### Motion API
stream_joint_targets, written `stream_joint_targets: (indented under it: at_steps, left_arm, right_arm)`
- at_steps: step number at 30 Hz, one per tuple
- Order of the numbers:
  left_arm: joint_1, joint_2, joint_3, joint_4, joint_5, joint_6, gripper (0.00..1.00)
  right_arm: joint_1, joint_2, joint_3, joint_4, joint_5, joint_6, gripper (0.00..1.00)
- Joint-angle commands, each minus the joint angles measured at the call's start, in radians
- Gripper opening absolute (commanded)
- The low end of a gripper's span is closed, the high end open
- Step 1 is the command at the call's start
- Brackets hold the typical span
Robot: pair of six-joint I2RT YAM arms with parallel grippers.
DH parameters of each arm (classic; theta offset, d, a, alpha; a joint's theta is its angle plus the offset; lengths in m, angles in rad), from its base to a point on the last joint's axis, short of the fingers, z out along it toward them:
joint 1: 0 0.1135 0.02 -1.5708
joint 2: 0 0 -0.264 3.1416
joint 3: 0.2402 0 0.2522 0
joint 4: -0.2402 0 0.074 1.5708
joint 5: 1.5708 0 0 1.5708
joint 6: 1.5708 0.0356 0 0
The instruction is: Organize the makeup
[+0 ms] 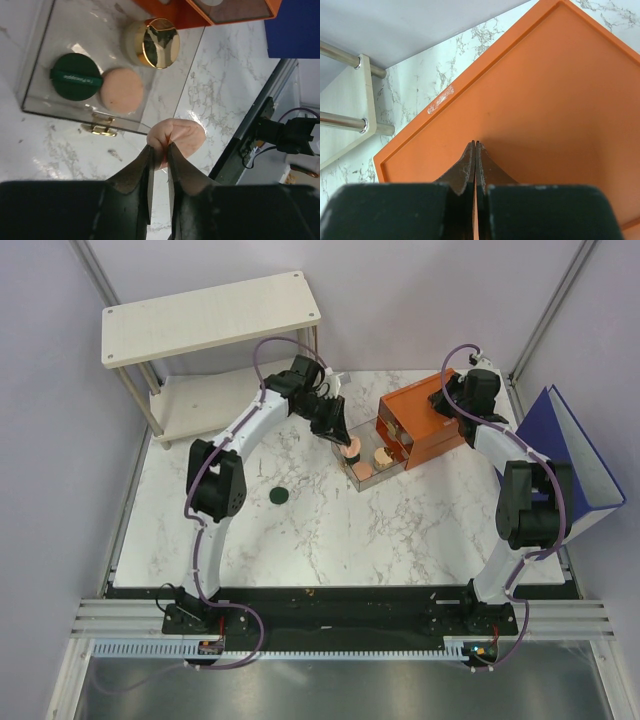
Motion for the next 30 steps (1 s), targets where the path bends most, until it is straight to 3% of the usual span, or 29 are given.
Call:
stream_joint_targets:
  at_steps: [1,4,14,20,23,30]
  left_arm:
    - [-0.021,0.049,0.040,0.065,0.125,-0.019,0.32]
    - [-0.021,0.063,0.049,0.068,0.125,-0.016,0.40]
    - [-0.017,0.008,0.031,0.070,-0.041,-0.008,0.44]
    - [0.070,-0.127,-0.207,0.082,-0.176,-0.025,0.48]
    - [0.138,-0.224,-0.430,0.093,-0.240,-0.042,0.48]
    - [0.210,-0.374,-0.675,0.078,-0.406,-0.051,0.54]
  right_arm:
    - [0.030,0.135,-0.126,-0.451,-0.009,-0.043,0.00]
    - [0.030,0.135,-0.126,-0.452,-0.014,-0.049,0.00]
    - [0.030,0.102,-0.160,-0.452,-0.009,-0.070,0.00]
    - [0.030,0.086,-0.192,-0.442,-0.006,-0.078,0.00]
    - [0.030,0.076,-0.209,-0.439,-0.006,-0.081,0.00]
    - [0.031,0.065,-0.241,-0.432,-0.005,-0.089,0.00]
